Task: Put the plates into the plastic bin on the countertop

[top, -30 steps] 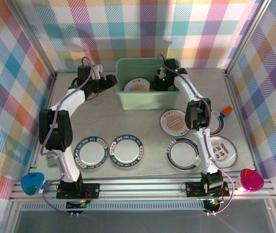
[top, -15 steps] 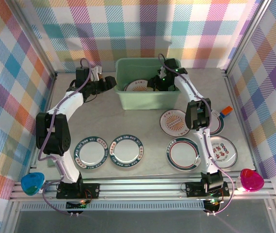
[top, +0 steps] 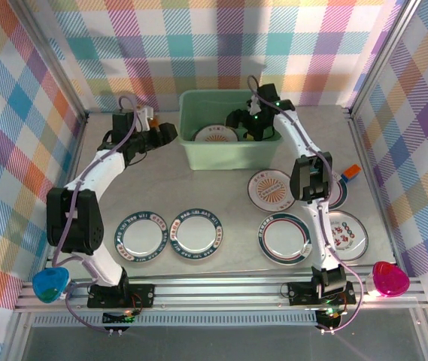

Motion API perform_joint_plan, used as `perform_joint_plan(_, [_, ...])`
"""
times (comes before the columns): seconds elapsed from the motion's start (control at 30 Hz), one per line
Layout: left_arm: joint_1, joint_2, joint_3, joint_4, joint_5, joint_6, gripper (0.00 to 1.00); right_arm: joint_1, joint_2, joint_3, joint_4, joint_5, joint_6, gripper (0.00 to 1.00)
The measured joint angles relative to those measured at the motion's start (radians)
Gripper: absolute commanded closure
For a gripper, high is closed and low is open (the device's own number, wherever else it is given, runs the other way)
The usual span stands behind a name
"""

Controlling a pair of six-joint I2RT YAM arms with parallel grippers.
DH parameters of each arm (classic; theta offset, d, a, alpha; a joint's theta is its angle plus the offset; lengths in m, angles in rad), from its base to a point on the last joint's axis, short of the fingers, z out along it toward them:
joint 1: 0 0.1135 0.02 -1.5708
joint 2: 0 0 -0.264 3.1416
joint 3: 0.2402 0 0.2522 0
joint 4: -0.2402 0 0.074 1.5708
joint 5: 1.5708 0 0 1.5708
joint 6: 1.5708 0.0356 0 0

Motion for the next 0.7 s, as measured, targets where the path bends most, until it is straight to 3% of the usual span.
perform_joint_plan(0.1, [-0.001, -0.046, -0.044, 0.002, -0.016, 0.0, 0.25, 0.0, -0.032, -0.001, 0.002, 0.011, -0.013, 0.0])
perform_joint_plan(0.4, [-0.039, -0.206, -0.178, -0.01, -0.069, 0.0, 0.26, 0.0, -0.115, -0.066, 0.008, 0.07, -0.06, 0.01])
perform_joint_plan(0.7, [-0.168, -0.288, -0.29, -0.023, -0.105, 0.0, 0.28, 0.0, -0.317, -0.2, 0.047, 0.114, -0.129, 0.01])
